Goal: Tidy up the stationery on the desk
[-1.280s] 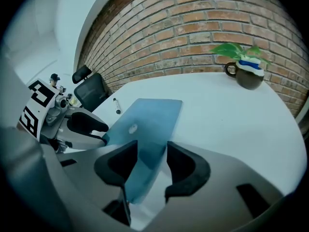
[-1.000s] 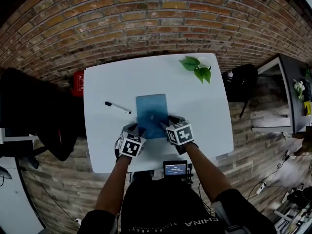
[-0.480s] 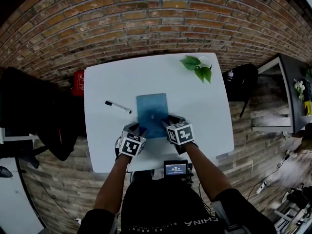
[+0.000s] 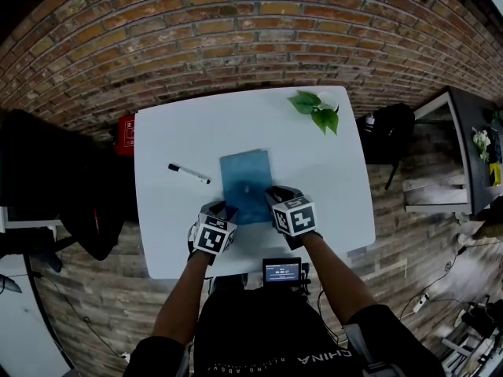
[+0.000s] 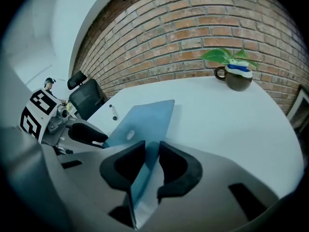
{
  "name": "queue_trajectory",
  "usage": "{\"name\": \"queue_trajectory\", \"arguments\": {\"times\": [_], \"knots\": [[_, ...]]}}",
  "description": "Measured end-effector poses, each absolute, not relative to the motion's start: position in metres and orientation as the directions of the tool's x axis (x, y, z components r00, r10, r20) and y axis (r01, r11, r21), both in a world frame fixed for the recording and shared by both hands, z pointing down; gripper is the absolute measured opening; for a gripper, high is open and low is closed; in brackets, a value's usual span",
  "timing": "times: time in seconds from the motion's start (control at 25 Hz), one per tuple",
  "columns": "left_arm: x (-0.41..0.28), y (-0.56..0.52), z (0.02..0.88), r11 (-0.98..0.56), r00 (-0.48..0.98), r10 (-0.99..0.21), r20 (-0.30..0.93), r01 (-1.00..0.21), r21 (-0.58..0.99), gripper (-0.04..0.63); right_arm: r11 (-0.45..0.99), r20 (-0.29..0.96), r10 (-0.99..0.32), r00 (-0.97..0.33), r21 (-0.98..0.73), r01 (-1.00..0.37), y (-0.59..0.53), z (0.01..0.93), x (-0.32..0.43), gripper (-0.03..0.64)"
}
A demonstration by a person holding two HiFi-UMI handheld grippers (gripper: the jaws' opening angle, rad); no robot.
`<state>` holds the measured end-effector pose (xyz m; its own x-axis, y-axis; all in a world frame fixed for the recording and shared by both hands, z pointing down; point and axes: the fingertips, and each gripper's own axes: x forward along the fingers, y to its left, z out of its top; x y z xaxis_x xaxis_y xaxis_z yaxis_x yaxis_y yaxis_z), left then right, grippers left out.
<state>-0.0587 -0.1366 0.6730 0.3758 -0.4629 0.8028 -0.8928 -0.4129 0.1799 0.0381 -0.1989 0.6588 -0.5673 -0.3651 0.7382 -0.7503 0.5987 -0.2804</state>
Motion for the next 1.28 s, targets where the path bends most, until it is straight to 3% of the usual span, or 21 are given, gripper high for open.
{"name": "queue_trajectory", "arguments": {"times": [0.48,1.04,1.28], "knots": [[-0.034,-0.143,0.670,-0.402,0.432,-0.461,0.776,-0.881,0.252,0.173,0.683,0.655,-0.415,-0.632,-0.235,-0.692,-0.197,0.590,0.041,0.054],[-0.042,-0.137,0.658,-0.421,0.479,-0.485,0.732,-0.861,0.285,0.173,0.771,0.588,-0.391,-0.708,-0.212,-0.601,-0.179,0.546,-0.004,0.049],[-0.041,-0.130,0.622,-0.407,0.574,-0.520,0.632,-0.817,0.408,0.173,0.795,0.591,-0.374,-0.714,-0.192,-0.576,-0.175,0.540,-0.019,0.051]]}}
